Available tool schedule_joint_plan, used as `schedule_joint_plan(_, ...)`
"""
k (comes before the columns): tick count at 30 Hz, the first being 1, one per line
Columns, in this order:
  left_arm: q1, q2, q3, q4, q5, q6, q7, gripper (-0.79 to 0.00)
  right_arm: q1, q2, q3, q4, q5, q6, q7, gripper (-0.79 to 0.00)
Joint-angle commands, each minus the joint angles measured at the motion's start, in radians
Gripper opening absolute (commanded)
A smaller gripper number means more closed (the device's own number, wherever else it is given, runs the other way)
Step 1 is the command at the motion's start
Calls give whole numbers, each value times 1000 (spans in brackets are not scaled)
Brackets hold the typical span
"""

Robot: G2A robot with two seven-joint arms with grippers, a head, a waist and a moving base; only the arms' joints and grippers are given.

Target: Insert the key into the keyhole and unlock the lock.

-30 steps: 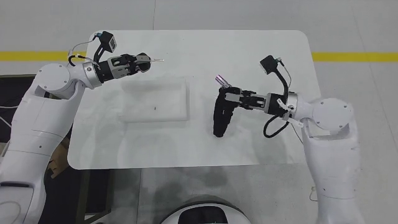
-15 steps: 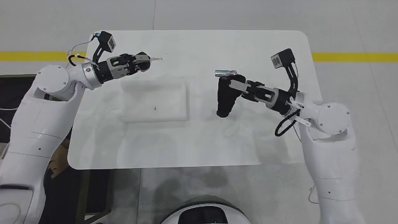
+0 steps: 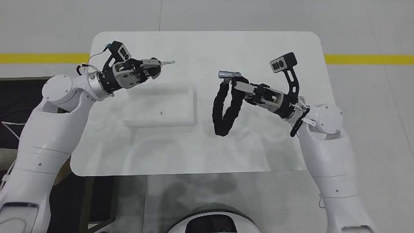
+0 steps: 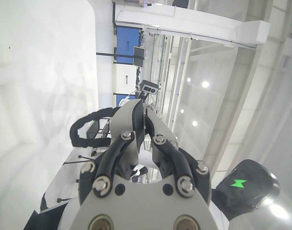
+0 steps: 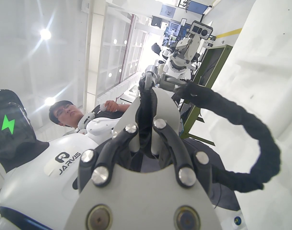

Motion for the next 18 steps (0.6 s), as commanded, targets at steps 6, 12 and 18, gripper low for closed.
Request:
schedule_joint_plan(6,114,-2,-34,-176,57,-71,-9,-785,-103,9,-23,-127,-167,-21,-56,-785)
schedule_joint_plan(12,153,-15,-46,-240,119,-210,3,-785,-102,13,-52,-132,-213,-36,-61,-785)
schedule_joint_plan(18,166,-25,-42,-243,155,-226,-42,-785,-88,20,-56,-122,-234,-64,-34,-785)
